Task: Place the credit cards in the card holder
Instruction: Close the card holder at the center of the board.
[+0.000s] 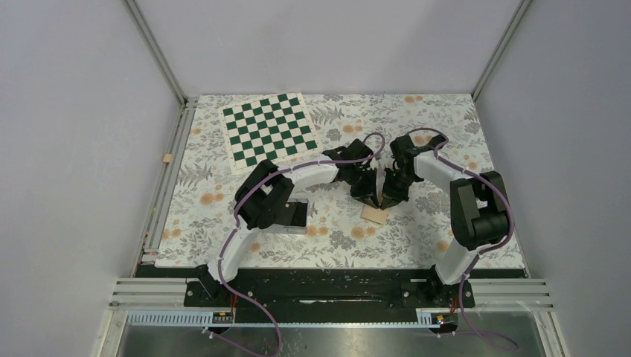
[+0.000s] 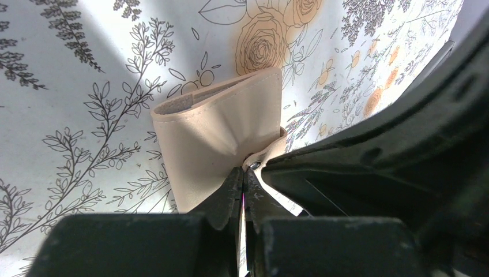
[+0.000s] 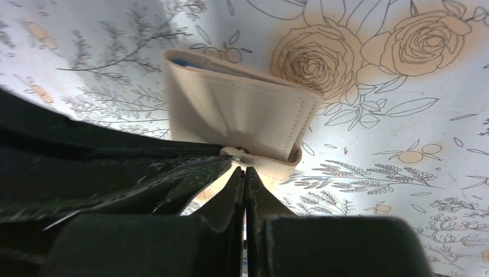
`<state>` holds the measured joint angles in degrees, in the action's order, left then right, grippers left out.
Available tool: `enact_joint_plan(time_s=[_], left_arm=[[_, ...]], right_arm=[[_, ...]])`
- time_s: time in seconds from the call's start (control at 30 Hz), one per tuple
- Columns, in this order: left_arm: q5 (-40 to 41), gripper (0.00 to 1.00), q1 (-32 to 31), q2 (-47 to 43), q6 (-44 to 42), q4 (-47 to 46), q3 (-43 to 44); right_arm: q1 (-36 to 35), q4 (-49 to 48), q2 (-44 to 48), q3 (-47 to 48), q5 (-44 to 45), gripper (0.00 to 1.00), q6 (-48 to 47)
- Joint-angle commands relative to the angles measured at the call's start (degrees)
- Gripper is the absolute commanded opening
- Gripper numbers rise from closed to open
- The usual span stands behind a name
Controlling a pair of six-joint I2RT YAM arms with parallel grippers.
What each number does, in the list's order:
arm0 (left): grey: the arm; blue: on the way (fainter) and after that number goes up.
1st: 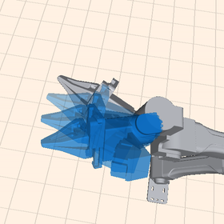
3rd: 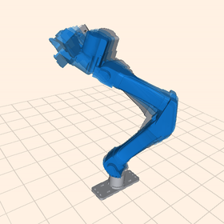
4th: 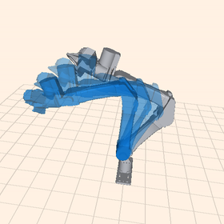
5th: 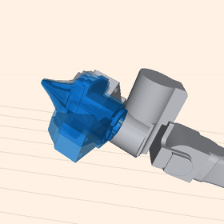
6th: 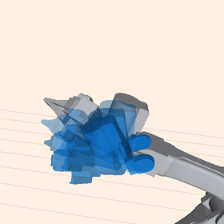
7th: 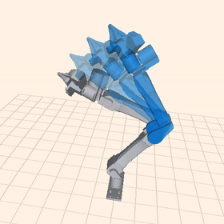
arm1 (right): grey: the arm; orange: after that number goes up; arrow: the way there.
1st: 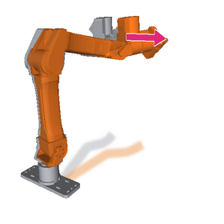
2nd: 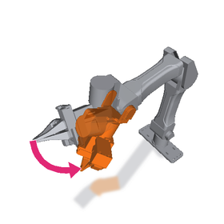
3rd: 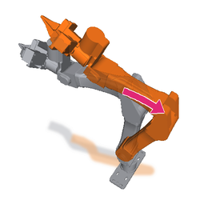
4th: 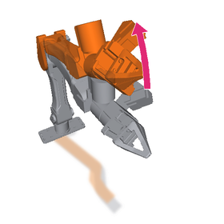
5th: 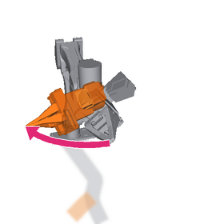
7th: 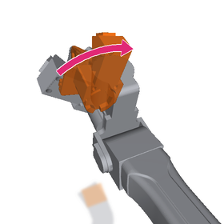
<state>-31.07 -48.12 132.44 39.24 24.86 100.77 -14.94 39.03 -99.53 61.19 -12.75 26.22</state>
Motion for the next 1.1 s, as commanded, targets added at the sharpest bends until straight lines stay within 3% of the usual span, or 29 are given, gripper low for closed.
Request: enact_joint_plan(time_s=[0.0,1.07], left_arm=[[-0.24,0.0,-0.53,-0.11,-0.72,-0.63,1.65],[-0.5,0.0,-0.72,-2.16,-1.32,-1.25,0.12]], right_arm=[[0.24,-2.37,4.8,0.25,-0.3,0.0,-0.64],[0.18,-0.11,-0.99,1.41,4.5,0.0,0.52]])
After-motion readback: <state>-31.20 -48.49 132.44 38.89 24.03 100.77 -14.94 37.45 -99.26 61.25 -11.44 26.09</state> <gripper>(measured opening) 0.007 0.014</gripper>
